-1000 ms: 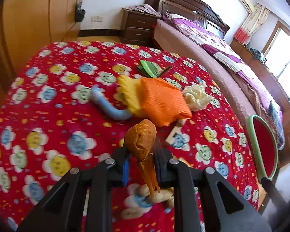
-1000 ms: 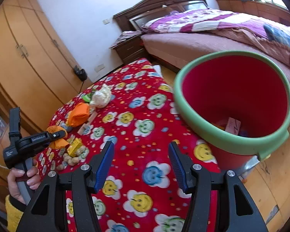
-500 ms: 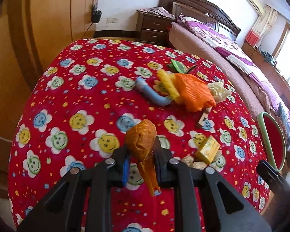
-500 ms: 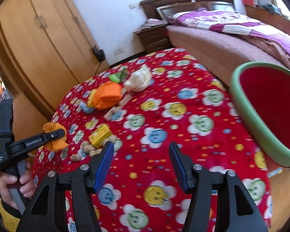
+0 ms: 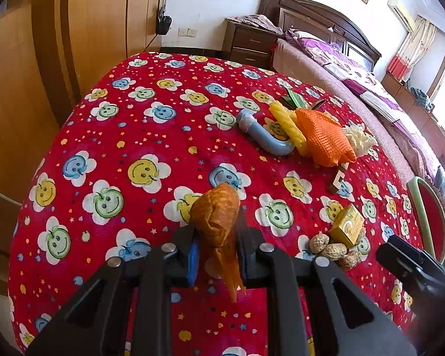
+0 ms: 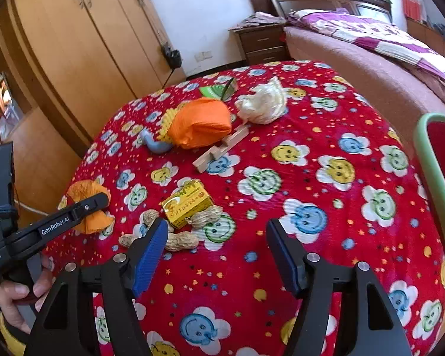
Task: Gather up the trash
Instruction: 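Grasp the orange plastic bag with the left tool and lift it, then grasp the yellow printed box with the right tool while the left tool holds the orange bag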
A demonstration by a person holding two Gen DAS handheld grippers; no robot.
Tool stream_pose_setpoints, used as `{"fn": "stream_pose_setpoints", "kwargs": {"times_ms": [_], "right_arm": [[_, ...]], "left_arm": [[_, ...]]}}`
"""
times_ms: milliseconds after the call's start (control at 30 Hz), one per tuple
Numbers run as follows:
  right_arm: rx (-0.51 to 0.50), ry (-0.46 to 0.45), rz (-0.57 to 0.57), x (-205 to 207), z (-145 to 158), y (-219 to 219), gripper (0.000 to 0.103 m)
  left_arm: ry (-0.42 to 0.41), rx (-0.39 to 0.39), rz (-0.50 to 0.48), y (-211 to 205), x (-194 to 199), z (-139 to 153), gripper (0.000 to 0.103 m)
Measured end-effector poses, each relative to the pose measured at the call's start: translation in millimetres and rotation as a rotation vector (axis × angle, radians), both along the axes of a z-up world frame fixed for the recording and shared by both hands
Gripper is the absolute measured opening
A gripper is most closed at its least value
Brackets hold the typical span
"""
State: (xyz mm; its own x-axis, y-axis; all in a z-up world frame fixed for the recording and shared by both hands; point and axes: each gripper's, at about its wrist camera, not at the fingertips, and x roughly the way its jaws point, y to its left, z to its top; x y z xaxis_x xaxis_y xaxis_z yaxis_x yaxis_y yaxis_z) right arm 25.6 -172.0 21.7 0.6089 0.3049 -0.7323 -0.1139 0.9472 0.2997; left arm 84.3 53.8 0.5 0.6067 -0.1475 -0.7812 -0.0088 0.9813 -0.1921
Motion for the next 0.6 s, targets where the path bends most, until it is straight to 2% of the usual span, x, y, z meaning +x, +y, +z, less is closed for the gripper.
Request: {"fn": "stream_pose_setpoints", "kwargs": {"times_ms": [600], "right_arm": [[-0.081, -0.001, 0.057, 21, -12, 16, 0.07]], "left_arm": [[-0.005, -0.009, 0.008, -4, 1, -4, 0.02]]}}
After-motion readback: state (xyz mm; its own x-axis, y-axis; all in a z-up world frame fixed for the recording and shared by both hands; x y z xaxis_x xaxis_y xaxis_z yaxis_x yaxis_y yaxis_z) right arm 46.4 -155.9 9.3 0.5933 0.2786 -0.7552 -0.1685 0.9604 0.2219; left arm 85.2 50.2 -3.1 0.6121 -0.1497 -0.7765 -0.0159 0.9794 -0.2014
